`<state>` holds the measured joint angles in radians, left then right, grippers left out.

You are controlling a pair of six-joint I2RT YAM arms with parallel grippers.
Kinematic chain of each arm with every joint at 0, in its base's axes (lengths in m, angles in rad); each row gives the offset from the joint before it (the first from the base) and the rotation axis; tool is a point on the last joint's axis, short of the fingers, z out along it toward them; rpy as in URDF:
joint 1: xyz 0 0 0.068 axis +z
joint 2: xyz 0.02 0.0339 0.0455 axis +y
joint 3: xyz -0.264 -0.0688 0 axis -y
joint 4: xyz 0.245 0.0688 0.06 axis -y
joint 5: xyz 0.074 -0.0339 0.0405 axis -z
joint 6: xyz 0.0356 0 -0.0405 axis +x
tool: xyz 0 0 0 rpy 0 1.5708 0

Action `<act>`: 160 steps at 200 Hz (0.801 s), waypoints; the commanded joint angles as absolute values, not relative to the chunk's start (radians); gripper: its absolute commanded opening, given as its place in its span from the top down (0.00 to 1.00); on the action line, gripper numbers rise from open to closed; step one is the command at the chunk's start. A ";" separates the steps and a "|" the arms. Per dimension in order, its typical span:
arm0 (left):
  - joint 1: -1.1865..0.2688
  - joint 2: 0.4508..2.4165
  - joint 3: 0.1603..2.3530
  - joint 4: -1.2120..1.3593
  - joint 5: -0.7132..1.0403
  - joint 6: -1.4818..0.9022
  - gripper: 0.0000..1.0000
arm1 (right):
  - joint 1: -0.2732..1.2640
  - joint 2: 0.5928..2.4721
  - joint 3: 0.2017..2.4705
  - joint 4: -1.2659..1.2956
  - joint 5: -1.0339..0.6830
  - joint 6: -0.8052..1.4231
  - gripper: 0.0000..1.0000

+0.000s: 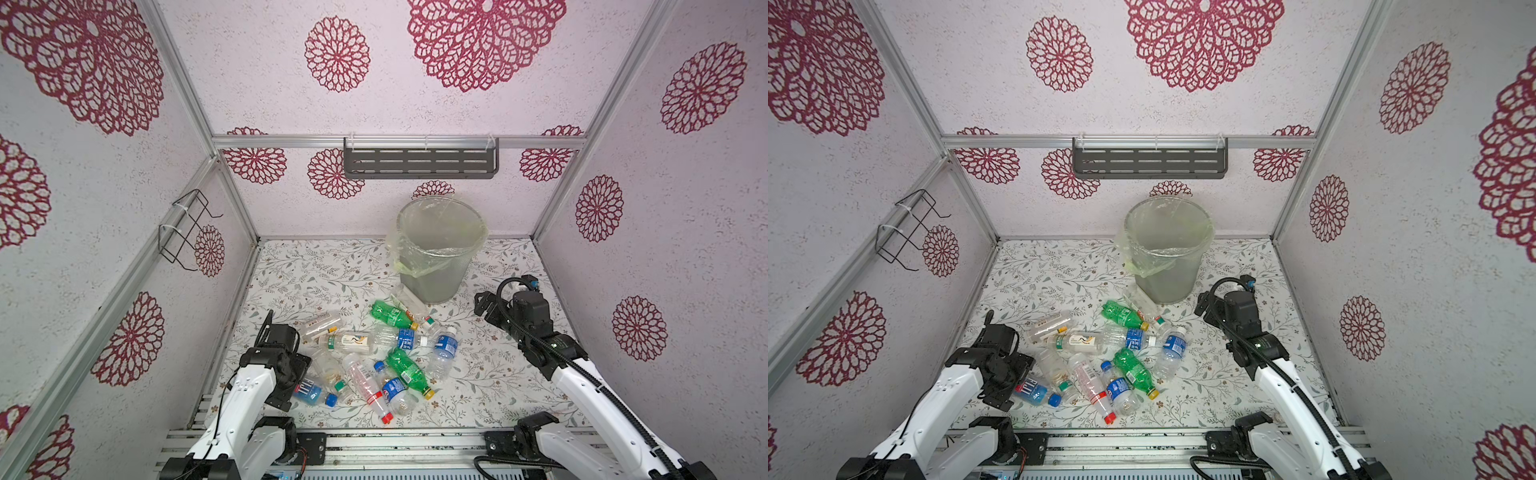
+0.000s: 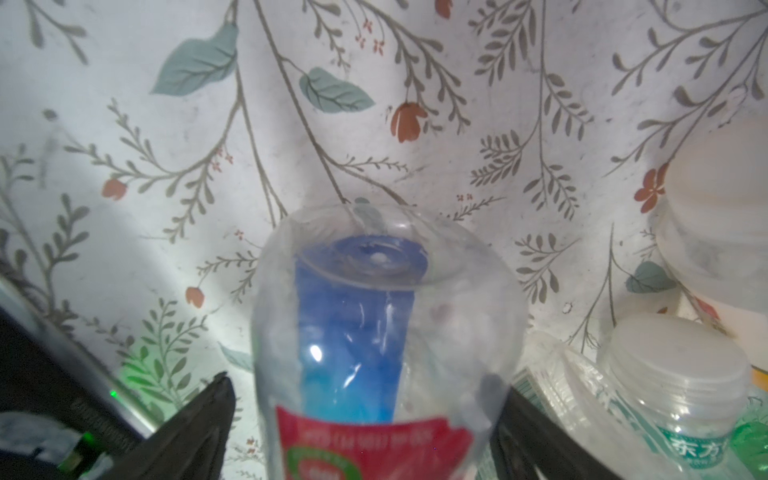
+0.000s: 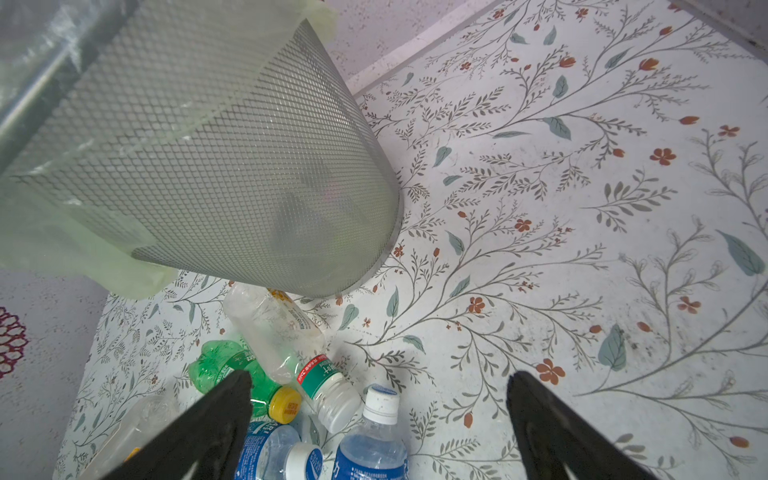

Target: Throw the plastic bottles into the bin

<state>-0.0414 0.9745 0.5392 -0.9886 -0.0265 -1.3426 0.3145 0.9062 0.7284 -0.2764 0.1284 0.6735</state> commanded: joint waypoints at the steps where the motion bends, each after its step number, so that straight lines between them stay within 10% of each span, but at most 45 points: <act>1: -0.049 0.983 0.530 -0.977 -0.079 -1.346 0.04 | 0.310 0.886 0.732 -0.261 0.143 0.685 0.01; 160: -0.056 0.972 0.438 -0.855 -0.086 -1.369 0.23 | 0.307 0.857 0.719 -0.289 0.152 0.678 0.01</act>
<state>-0.0502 0.9867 0.4511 -0.8845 -0.0731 -1.3437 0.3122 0.8799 0.7258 -0.2871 0.1314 0.6735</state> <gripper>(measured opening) 0.794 0.989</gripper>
